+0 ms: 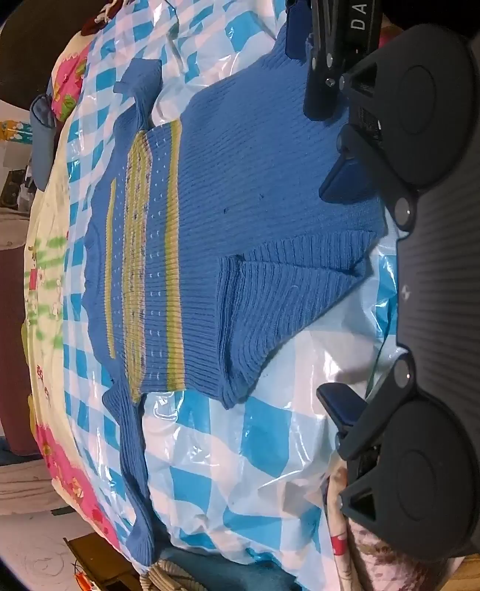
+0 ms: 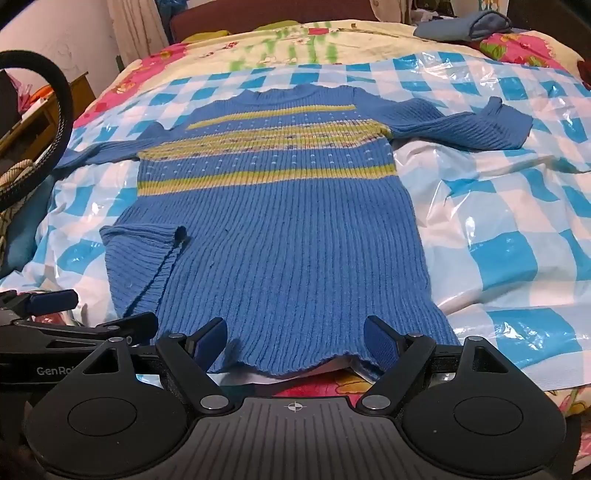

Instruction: Fold small clothes

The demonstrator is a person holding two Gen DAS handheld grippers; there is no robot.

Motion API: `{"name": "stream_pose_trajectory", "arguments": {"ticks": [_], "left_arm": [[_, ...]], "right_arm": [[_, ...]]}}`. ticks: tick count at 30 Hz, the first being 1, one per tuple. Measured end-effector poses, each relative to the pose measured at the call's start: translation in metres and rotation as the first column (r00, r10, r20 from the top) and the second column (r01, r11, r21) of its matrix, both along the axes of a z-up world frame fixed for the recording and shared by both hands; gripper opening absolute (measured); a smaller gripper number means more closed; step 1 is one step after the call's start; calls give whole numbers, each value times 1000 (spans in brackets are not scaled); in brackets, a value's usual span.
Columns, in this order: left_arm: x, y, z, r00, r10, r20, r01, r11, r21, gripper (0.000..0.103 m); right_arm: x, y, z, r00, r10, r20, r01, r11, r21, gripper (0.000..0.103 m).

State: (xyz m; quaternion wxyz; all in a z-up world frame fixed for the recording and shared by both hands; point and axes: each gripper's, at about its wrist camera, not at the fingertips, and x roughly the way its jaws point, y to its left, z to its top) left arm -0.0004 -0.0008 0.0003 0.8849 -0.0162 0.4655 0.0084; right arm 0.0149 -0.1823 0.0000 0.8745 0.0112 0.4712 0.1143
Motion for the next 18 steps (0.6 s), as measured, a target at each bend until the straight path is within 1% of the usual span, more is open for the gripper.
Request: {"name": "stream_pose_trajectory", "arguments": {"ticks": [10,18], "left_arm": [[-1,2,-2,1000,-4,-3,4,1000,5,103],[0,-1,-3,1000,-6,-21,6,1000,6,103]], "right_arm": [[-2,-3,-2,1000,-8,-15,8,1000,5,83],[-2,-4,-4,1000,-12,-24,12,1000,11,83]]}}
